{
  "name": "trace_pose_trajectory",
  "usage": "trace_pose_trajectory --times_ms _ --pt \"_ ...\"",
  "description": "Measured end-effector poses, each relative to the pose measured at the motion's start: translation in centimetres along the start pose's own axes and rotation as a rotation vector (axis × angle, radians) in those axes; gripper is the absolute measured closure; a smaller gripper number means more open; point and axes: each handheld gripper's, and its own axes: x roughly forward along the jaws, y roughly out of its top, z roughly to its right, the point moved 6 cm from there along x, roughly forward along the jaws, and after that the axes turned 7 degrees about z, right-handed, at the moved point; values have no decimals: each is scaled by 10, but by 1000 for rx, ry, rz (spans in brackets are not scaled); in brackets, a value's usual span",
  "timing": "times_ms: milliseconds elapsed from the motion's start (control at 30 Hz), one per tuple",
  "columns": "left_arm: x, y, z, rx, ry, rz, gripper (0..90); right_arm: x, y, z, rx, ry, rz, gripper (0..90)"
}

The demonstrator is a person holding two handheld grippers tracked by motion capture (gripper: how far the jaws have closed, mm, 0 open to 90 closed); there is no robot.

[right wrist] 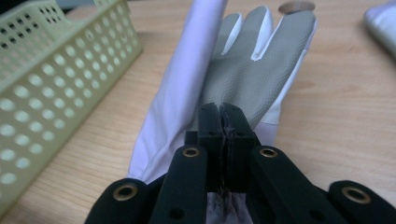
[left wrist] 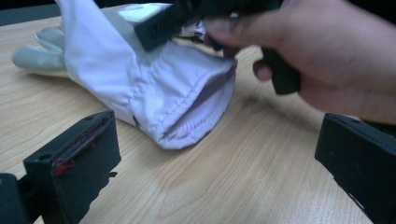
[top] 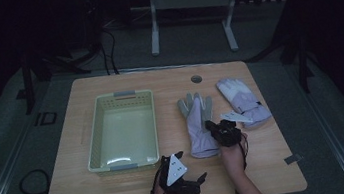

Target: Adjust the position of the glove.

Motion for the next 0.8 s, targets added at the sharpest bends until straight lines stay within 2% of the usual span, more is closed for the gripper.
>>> trace_pose_trajectory --times_ms 133,300,367,433,467,500,533,567,633,800 --pt "0 0 0 -3 -1 0 2 11 -19 9 12 -22 -55 872" --pt "0 0 0 -5 -1 -1 2 13 -24 8 -16 -40 -59 856" --pt "0 0 -1 -8 -1 0 2 13 -24 8 7 -37 -57 820" --pt "0 0 -1 -12 -1 0 2 9 -19 8 21 -29 -61 708" --pt "0 0 -1 -12 -1 0 2 9 -19 8 21 -29 -61 708" --pt "0 0 -1 -16 -1 0 2 3 -11 7 -5 -28 -51 653" --pt "0 0 -1 -16 -1 0 2 3 -11 7 -5 -28 -51 653" --pt "0 0 -1 -19 -1 0 2 -3 0 10 -43 -21 -47 610" --pt "0 0 -1 -16 -1 0 2 -6 8 13 -48 13 -40 596" --pt "0 0 -2 -20 0 -2 2 -13 26 34 -108 8 2 555"
